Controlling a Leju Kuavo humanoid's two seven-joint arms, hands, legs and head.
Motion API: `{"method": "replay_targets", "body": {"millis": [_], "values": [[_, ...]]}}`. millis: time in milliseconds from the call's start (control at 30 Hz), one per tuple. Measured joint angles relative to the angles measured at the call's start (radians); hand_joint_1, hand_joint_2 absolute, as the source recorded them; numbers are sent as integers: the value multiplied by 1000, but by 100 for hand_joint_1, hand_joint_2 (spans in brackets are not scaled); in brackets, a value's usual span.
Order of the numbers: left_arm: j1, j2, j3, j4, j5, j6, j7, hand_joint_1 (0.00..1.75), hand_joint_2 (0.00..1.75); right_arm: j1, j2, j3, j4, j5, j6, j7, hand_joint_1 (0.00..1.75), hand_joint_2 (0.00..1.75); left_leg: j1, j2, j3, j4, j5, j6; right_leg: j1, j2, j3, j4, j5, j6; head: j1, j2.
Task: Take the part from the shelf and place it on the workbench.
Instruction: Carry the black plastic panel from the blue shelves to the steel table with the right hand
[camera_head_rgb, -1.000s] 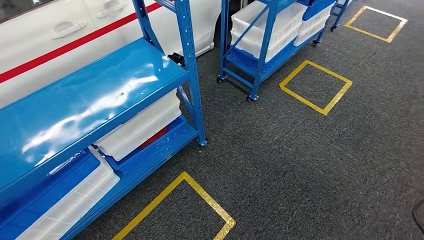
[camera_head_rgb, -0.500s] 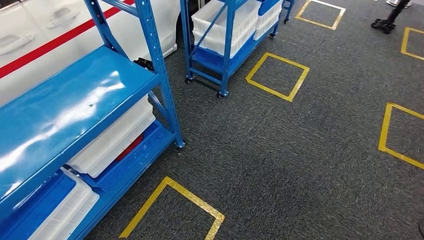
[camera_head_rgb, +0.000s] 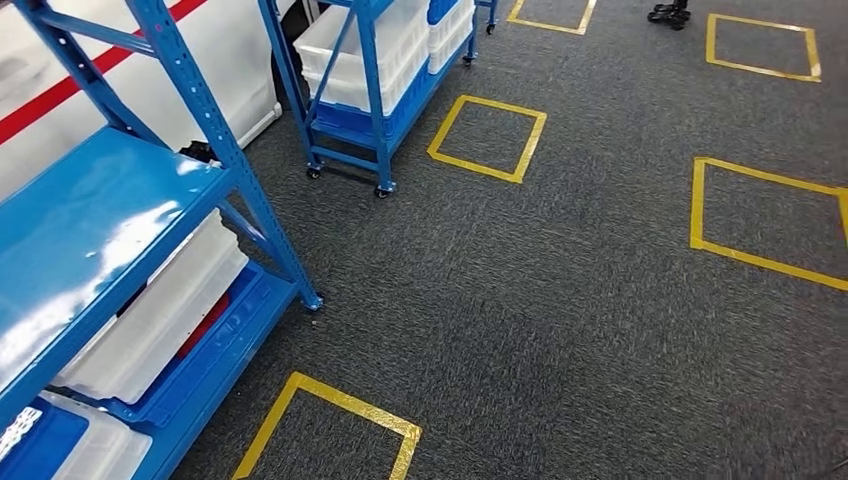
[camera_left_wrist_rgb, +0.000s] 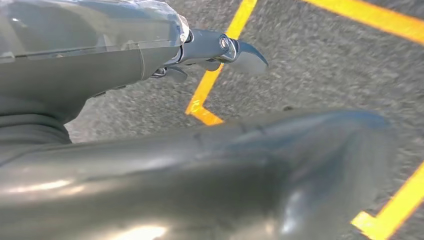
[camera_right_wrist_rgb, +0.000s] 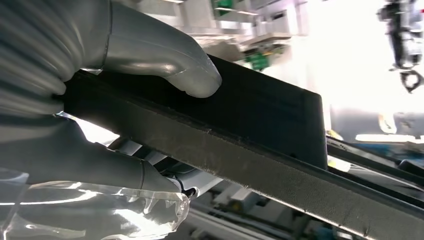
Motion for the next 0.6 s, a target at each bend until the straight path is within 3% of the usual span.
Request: {"method": "replay_targets", "body": {"millis": [67, 100, 167, 200, 267, 333, 400, 467, 500, 533, 600], "values": [[-1, -6, -1, -1, 10, 28, 27, 0, 0, -9, 32, 18, -3, 44, 1, 3, 175, 175, -2, -21, 49, -107, 70, 12, 2, 31, 0, 0, 3, 0, 0, 0], [-2, -9, -1, -1, 18, 46, 39, 0, 0, -25, 49, 34, 1, 69, 1, 5, 175, 175, -3, -50, 80, -179, 103, 20, 2, 47, -2, 1, 5, 2, 0, 0], [-5, -14, -1, -2, 27, 79, 55, 0, 0, -74, 88, 79, 20, 121, 2, 15, 175, 175, -2, -92, 118, -272, 135, 28, -3, 78, -9, 3, 13, 11, 0, 0], [-9, -17, -1, -3, 31, 96, 62, 0, 0, -103, 110, 106, 34, 150, 4, 24, 175, 175, -3, -97, 122, -286, 135, 30, -7, 94, -14, 2, 17, 18, 0, 0], [-20, -27, -1, -6, 36, 124, 75, 0, 0, -159, 153, 164, 66, 212, 10, 50, 175, 175, -5, -69, 128, -302, 145, 33, -14, 115, -23, -3, 27, 32, 0, 0], [-27, -40, 0, -9, 41, 150, 91, 0, 0, -218, 196, 221, 101, 262, 24, 74, 175, 175, -5, -39, 135, -327, 165, 39, -8, 64, -45, 28, 6, 37, 1, 0], [-28, -54, -1, -10, 44, 174, 110, 0, 0, -276, 238, 275, 133, 291, 52, 86, 175, 175, -7, -11, 134, -338, 174, 42, 0, -13, -93, 132, -57, 38, 1, 0], [-28, -63, -1, -10, 44, 192, 125, 0, 0, -316, 275, 326, 162, 304, 77, 93, 175, 175, -8, 19, 131, -337, 174, 42, -4, -40, -137, 239, -99, 45, 1, 0], [-28, -66, -1, -10, 44, 197, 128, 0, 0, -328, 288, 346, 173, 308, 84, 94, 175, 175, -8, 32, 130, -335, 173, 41, -7, -46, -138, 251, -96, 49, 1, 0], [-28, -69, -1, -10, 44, 199, 129, 0, 0, -337, 297, 361, 181, 310, 87, 95, 175, 175, -7, 43, 129, -332, 171, 39, -11, -52, -120, 226, -76, 53, 1, 0], [-29, -73, -1, -10, 44, 201, 130, 0, 0, -352, 309, 376, 190, 313, 89, 96, 175, 175, -5, 59, 127, -320, 161, 31, -12, -85, -47, 104, -24, 58, 1, 0]]}}
